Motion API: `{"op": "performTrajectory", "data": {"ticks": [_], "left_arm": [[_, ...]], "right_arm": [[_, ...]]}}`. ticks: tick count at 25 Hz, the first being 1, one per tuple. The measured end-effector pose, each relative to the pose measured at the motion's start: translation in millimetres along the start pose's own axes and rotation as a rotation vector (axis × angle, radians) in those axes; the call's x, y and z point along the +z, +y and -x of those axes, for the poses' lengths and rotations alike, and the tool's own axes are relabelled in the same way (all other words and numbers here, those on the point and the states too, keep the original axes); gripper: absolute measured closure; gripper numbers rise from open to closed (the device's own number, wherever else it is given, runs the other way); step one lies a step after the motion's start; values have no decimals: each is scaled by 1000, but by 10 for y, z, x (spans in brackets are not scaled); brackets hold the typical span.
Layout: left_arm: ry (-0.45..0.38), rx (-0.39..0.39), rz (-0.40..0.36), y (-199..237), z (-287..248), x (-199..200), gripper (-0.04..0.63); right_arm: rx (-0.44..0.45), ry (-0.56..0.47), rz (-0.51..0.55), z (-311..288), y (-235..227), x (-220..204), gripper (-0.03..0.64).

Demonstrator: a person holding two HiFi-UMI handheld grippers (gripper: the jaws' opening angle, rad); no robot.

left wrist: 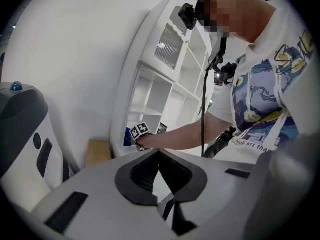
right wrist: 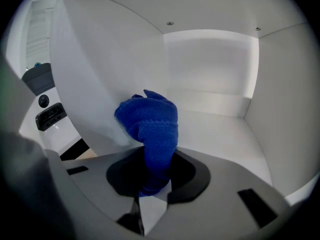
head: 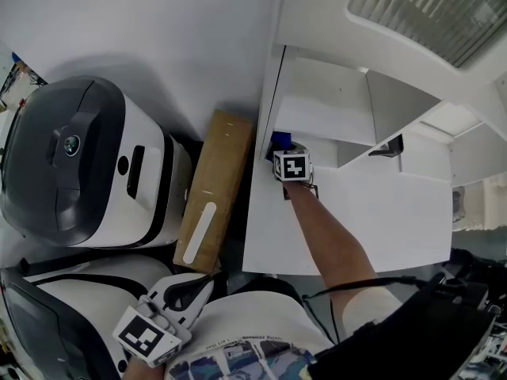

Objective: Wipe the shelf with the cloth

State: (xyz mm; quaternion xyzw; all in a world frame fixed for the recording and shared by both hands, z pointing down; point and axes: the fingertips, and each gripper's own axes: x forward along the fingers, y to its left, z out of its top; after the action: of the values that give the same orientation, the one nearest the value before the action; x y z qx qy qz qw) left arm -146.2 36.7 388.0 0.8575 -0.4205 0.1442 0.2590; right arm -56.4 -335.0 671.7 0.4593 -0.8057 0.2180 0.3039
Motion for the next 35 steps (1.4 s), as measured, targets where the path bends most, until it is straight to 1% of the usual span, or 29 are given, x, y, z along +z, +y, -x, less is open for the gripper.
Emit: {"op": "performTrajectory", "data": {"ticks": [7,13,15,19,21,23,25,30,33,35], "left_arm": [[-9,-35,-42,-91,-77,33,583],[8,-58,-35,-193,-161,56,583],[7,-63,-62,-201,-176,54,583],[3,-66,-75,-227,-199,72,583],[-1,-66,-77,-234,-201,85,583],[2,-64,-77,-234,-198,84,583],[1,-61,-75,-228,-195,82,583],[-1,-53,-70,-225,-189,80,583],[3,-47,-56,-224,-179,64,583],[3,-42,-70,-206,-164,37,583]], "right_arm": [[-95,19,-3,179,-533,-110,518],[-190,42,-43,320,-1044,-261,518],[-222,60,-48,338,-1186,-335,518],[-272,100,-24,468,-1265,-352,518],[-279,97,-36,506,-1266,-344,518],[-273,72,-53,506,-1247,-328,518],[-248,31,-61,474,-1172,-282,518],[-109,-37,-52,442,-615,-55,518],[-15,-49,-43,354,-235,-8,518],[24,-40,-31,293,-37,-2,518]]}}
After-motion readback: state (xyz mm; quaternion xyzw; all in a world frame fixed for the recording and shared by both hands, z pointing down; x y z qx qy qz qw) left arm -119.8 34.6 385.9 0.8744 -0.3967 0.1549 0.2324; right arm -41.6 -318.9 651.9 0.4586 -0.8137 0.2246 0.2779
